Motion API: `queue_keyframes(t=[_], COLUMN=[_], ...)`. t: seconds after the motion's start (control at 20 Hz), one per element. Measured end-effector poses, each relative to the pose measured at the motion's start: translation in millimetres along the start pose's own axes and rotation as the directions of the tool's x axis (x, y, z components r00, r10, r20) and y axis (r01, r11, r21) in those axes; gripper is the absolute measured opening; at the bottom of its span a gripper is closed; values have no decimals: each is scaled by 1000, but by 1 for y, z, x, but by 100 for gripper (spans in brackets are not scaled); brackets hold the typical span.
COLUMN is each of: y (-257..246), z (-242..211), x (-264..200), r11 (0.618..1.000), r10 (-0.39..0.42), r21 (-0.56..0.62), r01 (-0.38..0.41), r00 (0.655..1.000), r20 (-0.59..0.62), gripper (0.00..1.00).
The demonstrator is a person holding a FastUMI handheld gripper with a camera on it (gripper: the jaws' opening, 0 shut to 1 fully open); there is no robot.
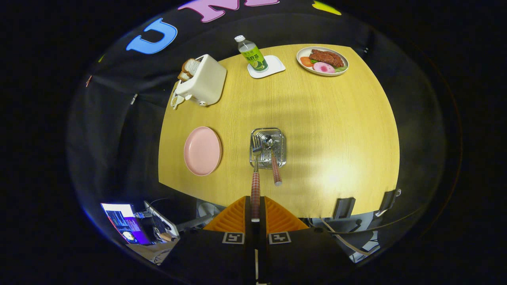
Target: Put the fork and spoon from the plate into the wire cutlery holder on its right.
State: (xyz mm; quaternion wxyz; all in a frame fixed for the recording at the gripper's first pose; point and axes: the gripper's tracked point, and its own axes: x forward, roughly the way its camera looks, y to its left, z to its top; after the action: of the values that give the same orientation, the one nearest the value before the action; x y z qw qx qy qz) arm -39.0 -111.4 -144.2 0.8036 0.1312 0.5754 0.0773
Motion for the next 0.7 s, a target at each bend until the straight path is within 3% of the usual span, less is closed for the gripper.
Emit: queue_keyframes(t=[0.4,0.7], y=[-13,-17], z=[20,34], x=[33,52], r11=[995,994], r10=[-22,-40], r21=[-100,-104], r01=[6,18], r00=[987,976], r20=[-160,-214], gripper=[8,8])
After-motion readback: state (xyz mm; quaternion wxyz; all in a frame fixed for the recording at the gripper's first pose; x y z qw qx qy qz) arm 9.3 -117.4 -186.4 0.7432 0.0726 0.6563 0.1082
